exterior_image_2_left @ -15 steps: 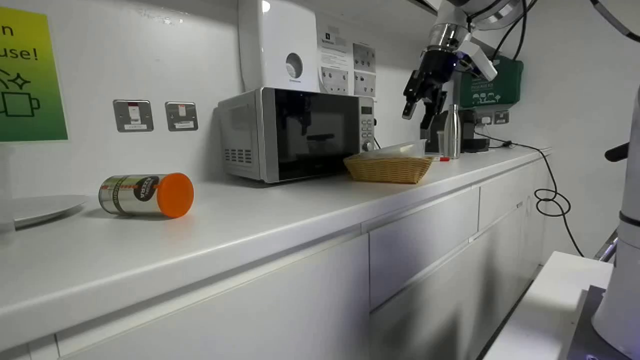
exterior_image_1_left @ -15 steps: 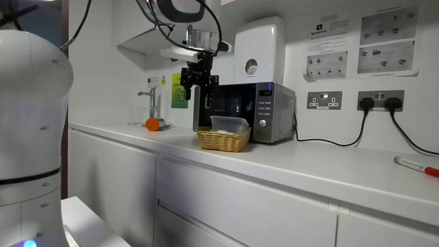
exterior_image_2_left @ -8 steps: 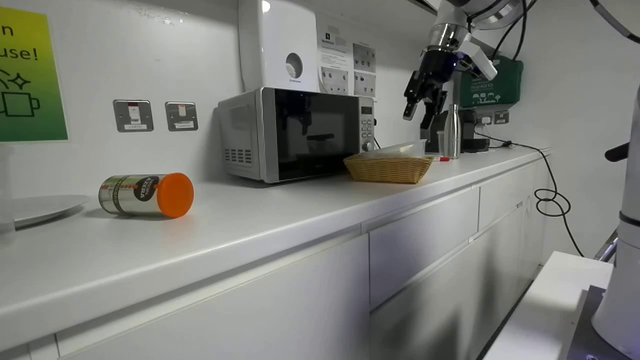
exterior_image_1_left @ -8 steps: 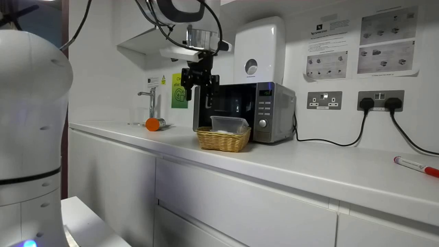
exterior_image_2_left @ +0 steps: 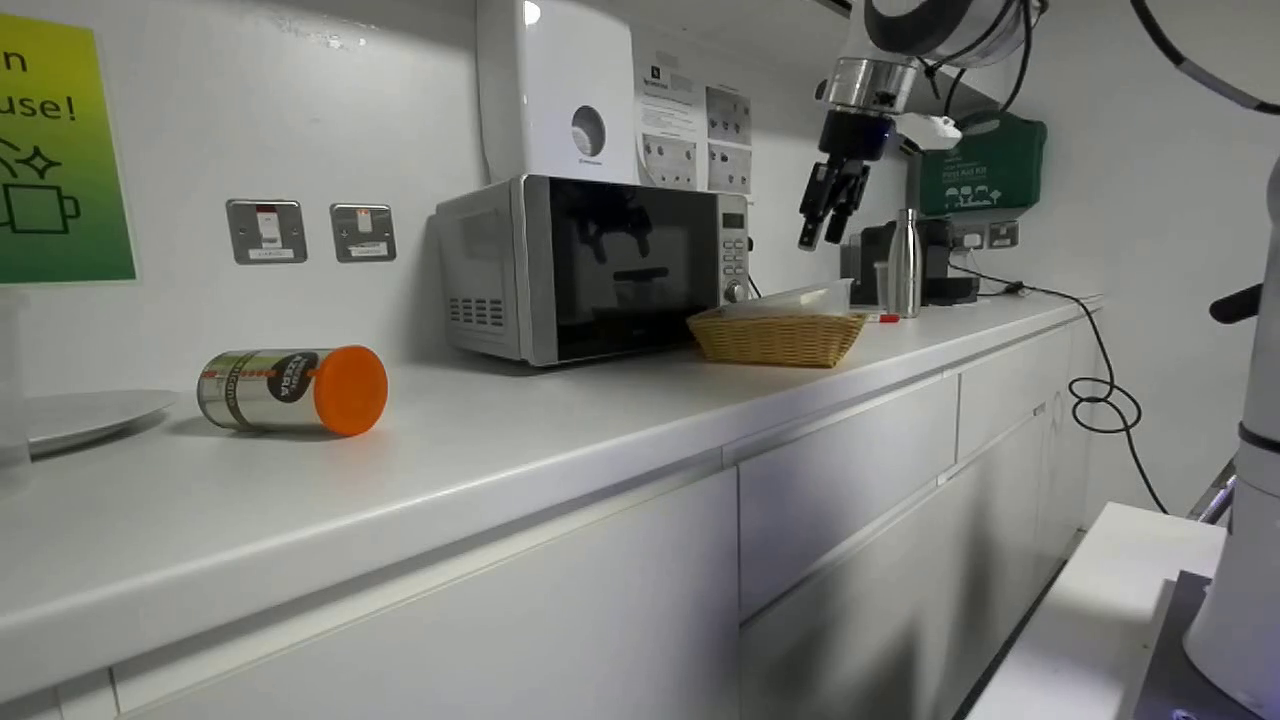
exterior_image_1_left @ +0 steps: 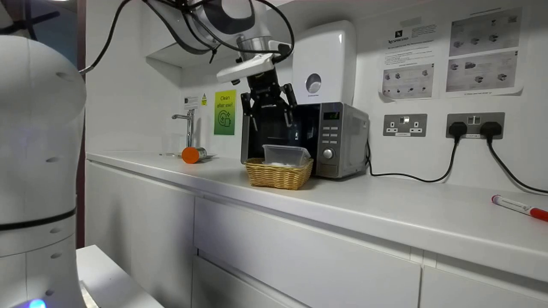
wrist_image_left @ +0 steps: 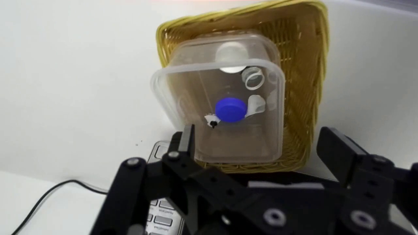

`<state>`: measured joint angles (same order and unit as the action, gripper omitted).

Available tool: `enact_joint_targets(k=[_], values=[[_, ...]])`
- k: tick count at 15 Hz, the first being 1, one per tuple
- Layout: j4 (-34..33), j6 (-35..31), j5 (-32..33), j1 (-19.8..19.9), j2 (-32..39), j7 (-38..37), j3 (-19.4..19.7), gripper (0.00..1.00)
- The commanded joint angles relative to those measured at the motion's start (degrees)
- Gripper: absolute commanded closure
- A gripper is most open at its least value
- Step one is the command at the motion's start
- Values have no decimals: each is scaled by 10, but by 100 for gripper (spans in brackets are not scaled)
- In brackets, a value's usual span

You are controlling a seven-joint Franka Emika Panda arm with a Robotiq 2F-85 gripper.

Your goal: Turn on the microwave

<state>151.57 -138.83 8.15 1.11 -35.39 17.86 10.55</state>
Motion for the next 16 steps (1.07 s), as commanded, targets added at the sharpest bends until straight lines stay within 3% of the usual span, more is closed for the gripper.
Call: enact_joint_targets(k=[1, 2, 5, 9, 13, 16], values=[[-10, -83, 66, 20, 42, 27, -22, 0], [-11, -111, 91, 29, 51, 24, -28, 20], [-20, -166, 136, 46, 77, 15, -37, 40], [-36, -209, 149, 61, 105, 6, -40, 70], [-65, -259, 200, 105, 145, -14, -65, 100], [-95, -277, 237, 139, 180, -37, -85, 100]])
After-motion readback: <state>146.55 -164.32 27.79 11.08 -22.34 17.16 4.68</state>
